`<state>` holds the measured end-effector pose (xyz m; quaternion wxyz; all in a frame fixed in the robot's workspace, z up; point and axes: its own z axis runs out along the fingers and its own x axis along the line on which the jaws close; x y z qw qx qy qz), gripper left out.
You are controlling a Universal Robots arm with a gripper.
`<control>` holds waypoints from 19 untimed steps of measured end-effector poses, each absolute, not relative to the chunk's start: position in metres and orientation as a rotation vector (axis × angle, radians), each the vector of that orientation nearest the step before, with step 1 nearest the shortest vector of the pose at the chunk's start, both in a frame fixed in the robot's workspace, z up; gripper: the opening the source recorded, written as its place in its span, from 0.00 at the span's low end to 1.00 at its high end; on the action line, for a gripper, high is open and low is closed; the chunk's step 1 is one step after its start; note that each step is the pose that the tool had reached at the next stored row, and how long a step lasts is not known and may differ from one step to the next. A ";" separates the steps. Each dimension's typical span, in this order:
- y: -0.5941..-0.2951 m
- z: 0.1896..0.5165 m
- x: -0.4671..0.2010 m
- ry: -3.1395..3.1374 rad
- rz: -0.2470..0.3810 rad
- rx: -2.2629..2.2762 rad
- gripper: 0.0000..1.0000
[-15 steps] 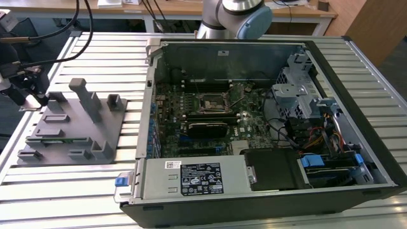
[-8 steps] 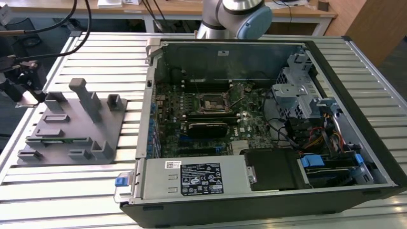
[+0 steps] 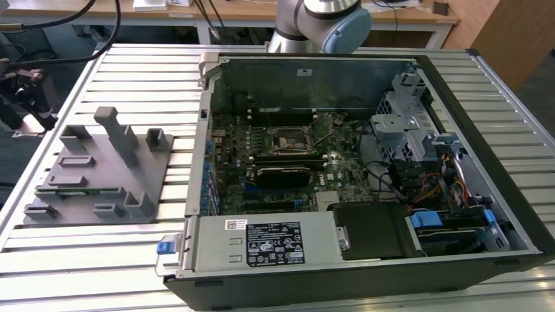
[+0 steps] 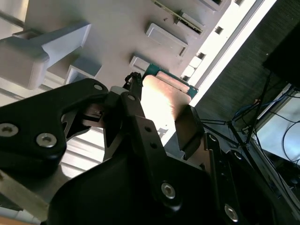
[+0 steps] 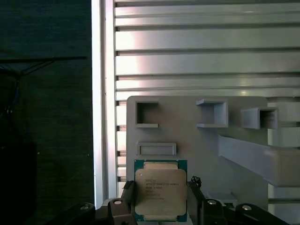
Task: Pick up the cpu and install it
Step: 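Pick up the cpu and move it towards the insertion slot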
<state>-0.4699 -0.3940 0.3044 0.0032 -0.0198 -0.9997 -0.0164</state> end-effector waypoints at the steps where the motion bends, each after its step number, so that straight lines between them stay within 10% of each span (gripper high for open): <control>1: -0.394 0.306 -0.470 -3.134 -0.051 -0.062 0.53; 19: -0.391 0.322 -0.470 -3.134 -0.051 -0.062 0.53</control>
